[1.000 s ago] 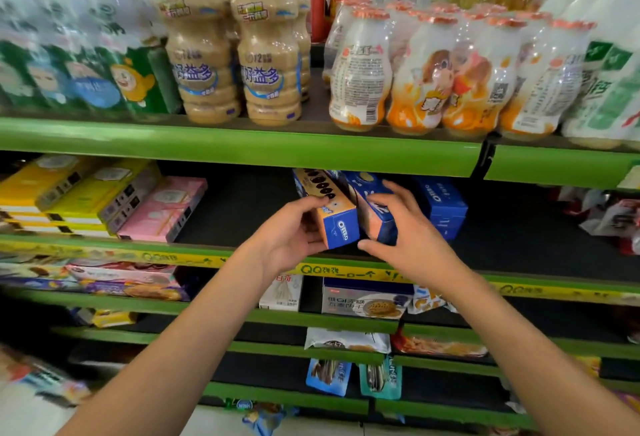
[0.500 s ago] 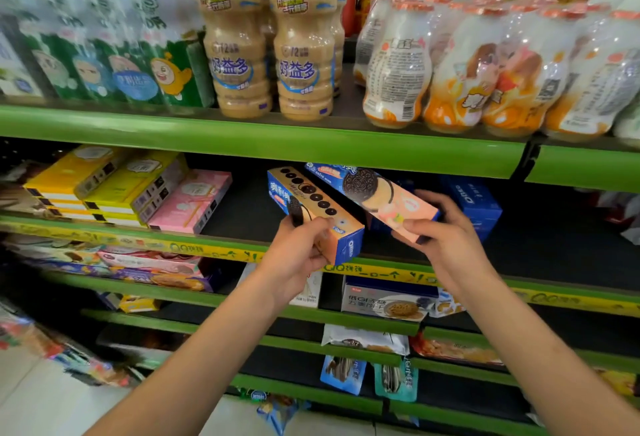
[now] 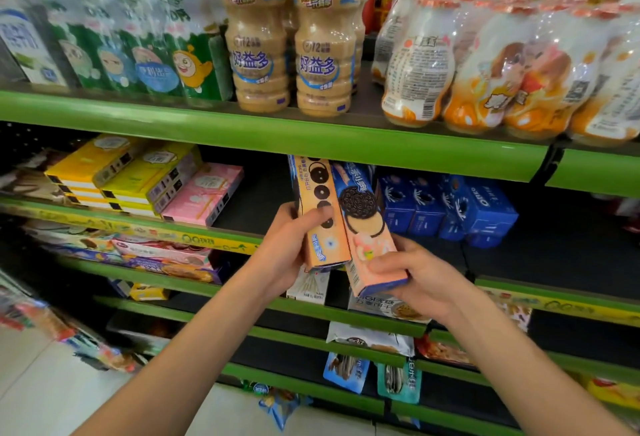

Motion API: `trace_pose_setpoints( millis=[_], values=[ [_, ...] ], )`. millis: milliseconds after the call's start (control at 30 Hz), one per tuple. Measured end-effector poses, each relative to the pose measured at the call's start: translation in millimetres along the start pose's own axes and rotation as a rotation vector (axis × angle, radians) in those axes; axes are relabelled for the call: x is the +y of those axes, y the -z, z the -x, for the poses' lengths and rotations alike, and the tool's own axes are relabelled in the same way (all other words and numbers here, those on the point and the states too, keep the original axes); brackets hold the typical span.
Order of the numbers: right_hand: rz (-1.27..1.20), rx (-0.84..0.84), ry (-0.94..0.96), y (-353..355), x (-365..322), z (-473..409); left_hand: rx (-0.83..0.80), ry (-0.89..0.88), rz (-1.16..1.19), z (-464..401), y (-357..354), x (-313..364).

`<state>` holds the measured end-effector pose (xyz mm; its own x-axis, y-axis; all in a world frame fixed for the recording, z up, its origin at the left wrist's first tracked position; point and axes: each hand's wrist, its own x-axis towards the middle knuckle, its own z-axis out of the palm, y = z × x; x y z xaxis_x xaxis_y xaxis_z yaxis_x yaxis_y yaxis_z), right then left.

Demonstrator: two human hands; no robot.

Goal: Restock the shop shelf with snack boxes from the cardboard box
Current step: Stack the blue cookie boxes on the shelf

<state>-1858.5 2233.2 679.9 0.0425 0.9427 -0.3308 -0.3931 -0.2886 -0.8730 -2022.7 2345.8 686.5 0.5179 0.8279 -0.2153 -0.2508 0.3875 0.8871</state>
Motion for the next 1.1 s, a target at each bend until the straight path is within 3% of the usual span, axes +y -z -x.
trace_pose_setpoints(
  millis=[233, 533, 800, 1000, 1100],
  values=[
    [-0.125, 0.078, 0.032, -17, 10, -9, -0.062, -0.013, -0.080, 8, 8, 3],
    [0.012, 0.077, 0.050, -18, 19, -3, -0.175, -0.121, -0.221, 11, 30, 0],
    [0.059, -0.014, -0.077, -14, 23, 6, -0.198, -0.165, -0.288, 10, 36, -2],
    [0.492, -0.176, -0.139, 7, 9, 33, -0.101, -0.185, -0.282, 2, 60, 24],
    [0.687, -0.155, -0.088, 23, -6, 45, -0.089, -0.194, -0.345, 1, 79, 48]
  ],
)
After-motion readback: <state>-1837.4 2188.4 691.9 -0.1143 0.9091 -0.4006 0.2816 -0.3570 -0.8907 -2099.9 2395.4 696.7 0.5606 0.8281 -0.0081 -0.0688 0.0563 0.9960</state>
